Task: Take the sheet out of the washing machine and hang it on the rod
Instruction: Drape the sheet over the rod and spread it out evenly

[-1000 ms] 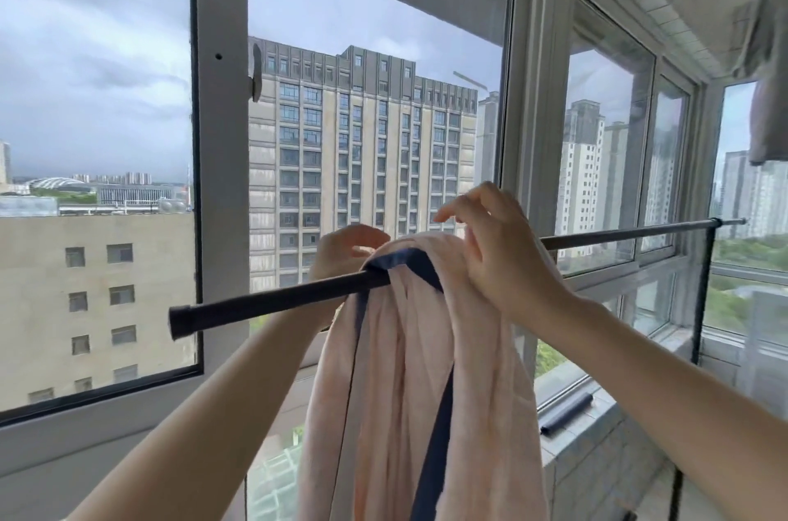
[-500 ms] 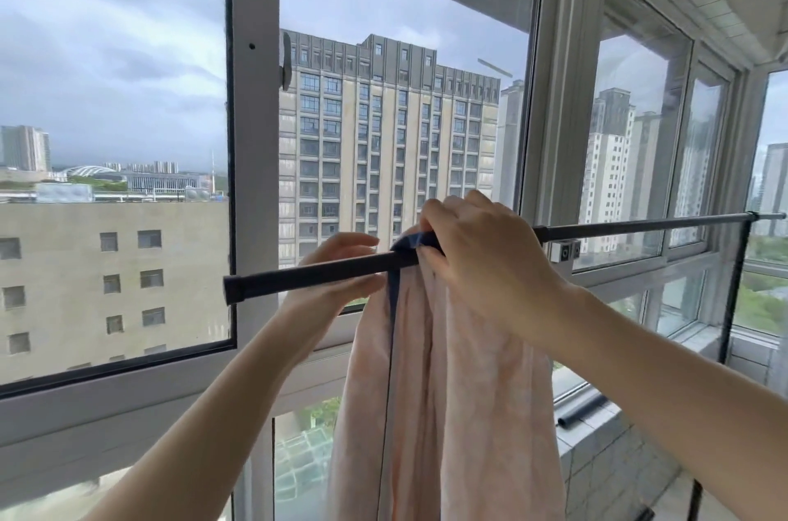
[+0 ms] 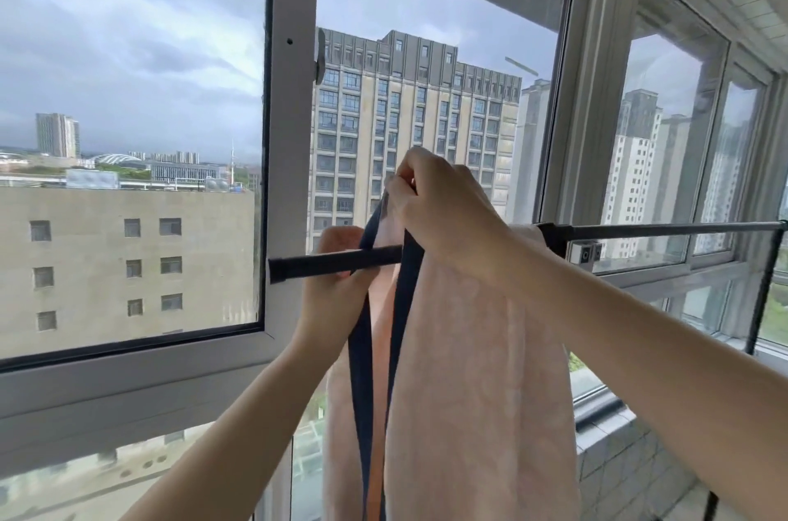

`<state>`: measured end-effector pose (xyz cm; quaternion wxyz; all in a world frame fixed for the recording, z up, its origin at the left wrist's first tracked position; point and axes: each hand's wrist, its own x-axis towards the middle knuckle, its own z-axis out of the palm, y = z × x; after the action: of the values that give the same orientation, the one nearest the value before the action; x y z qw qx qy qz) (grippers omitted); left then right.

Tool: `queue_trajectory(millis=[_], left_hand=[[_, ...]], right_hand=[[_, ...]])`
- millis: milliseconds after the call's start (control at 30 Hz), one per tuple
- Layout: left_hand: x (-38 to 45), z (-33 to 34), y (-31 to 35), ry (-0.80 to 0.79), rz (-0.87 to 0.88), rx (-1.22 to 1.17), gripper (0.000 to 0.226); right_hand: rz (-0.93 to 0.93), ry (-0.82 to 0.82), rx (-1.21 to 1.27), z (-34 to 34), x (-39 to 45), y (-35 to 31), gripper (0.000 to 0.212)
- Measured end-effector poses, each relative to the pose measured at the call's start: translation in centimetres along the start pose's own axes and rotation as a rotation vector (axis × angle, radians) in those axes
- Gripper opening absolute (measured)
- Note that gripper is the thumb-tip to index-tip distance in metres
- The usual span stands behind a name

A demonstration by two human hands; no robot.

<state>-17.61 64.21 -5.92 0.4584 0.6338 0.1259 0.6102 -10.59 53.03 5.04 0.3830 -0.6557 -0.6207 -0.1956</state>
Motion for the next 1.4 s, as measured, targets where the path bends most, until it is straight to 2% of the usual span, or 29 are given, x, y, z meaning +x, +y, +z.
queue_trajectory(millis=[100, 233, 433, 600, 700, 800, 967, 1100, 1167, 1333, 1400], left_hand=[[-0.1, -2.2, 0.2, 0.04, 0.075, -0.024, 0.025], [-1.0, -4.7, 0.3, 0.029, 0.103, -0.039, 0.01], [-2.2, -7.5, 0.3, 0.042, 0.122, -0.037, 0.024], [-3.6, -8.4, -0.2, 0.057, 0.067, 0.056, 0.011], [-4.7, -8.4, -1.0, 0.047, 0.048, 0.102, 0.007], [-5.8, -8.2, -1.5, 0.011, 0.023, 0.14, 0.005], [-6.7, -8.0, -2.2, -0.056, -0.017, 0.198, 0.025], [-8.5, -8.5, -3.6, -0.117, -0.063, 0.206, 0.028], [-9.9, -8.6, -4.5, -0.098, -0.114, 0.218, 0.03], [-12.8, -9.0, -6.4, -0.043, -0.226, 0.299, 0.019], [-14.0, -9.2, -7.4, -0.033, -0.264, 0.308, 0.02]], right_hand=[[-0.034, -0.072, -0.053, 0.3, -0.8, -0.9, 0.009], [-0.123, -0.105, -0.189, 1.2, -2.7, -1.7, 0.016], [-0.256, -0.038, -0.252, 3.0, -4.5, -2.1, 0.027], [-0.17, 0.0, -0.218, 4.8, -6.8, -1.6, 0.031], [-0.056, 0.005, -0.099, 6.5, -8.8, -1.1, 0.034], [-0.064, 0.014, 0.012, 8.4, -10.8, -1.2, 0.032], [-0.136, -0.039, 0.154, 10.8, -11.9, -0.8, 0.034], [-0.098, -0.033, 0.282, 11.5, -11.6, -0.4, 0.03], [-0.044, -0.016, 0.242, 11.7, -12.3, 0.1, 0.026], [0.165, -0.017, 0.043, 12.8, -17.0, 2.4, 0.026], [0.242, -0.027, -0.049, 13.5, -19.1, 3.3, 0.019]])
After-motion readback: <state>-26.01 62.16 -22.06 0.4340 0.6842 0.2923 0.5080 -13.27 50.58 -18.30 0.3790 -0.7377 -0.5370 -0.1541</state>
